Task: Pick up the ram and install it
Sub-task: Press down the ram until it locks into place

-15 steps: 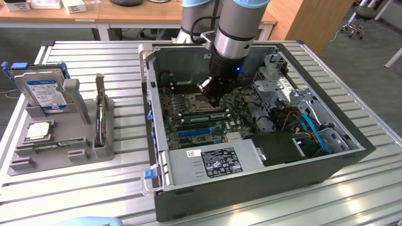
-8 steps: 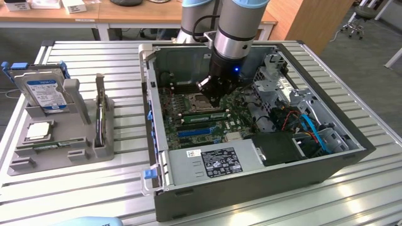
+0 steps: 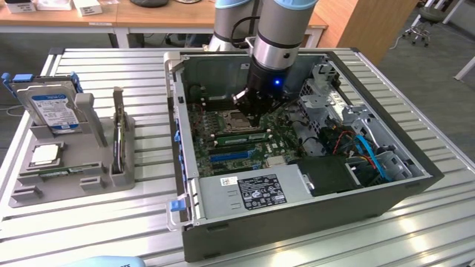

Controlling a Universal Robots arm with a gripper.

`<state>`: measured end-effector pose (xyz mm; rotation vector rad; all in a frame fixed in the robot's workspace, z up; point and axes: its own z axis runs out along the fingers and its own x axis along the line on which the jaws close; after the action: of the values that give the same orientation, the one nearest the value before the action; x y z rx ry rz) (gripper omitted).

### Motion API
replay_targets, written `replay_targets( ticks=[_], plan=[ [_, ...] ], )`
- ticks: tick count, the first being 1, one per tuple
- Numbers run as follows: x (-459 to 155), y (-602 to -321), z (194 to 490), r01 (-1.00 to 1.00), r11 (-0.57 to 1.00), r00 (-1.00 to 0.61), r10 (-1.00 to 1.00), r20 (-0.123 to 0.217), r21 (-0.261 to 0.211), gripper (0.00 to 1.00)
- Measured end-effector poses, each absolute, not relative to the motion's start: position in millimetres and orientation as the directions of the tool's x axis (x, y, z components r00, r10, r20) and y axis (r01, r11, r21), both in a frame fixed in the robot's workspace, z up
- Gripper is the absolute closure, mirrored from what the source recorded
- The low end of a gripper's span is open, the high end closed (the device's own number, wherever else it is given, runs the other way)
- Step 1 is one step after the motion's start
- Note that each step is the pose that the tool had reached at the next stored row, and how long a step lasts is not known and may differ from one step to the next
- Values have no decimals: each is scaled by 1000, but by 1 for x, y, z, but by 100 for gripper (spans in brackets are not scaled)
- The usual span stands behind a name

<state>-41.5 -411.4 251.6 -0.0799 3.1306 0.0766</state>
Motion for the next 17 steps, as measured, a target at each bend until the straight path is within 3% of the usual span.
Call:
replay_targets(
  ticks=[8,17],
  plan=[
    [-42,-411,252,79,996,-997,79,-10,48,90],
    [-42,-411,252,87,995,-996,87,-10,48,90]
  ],
)
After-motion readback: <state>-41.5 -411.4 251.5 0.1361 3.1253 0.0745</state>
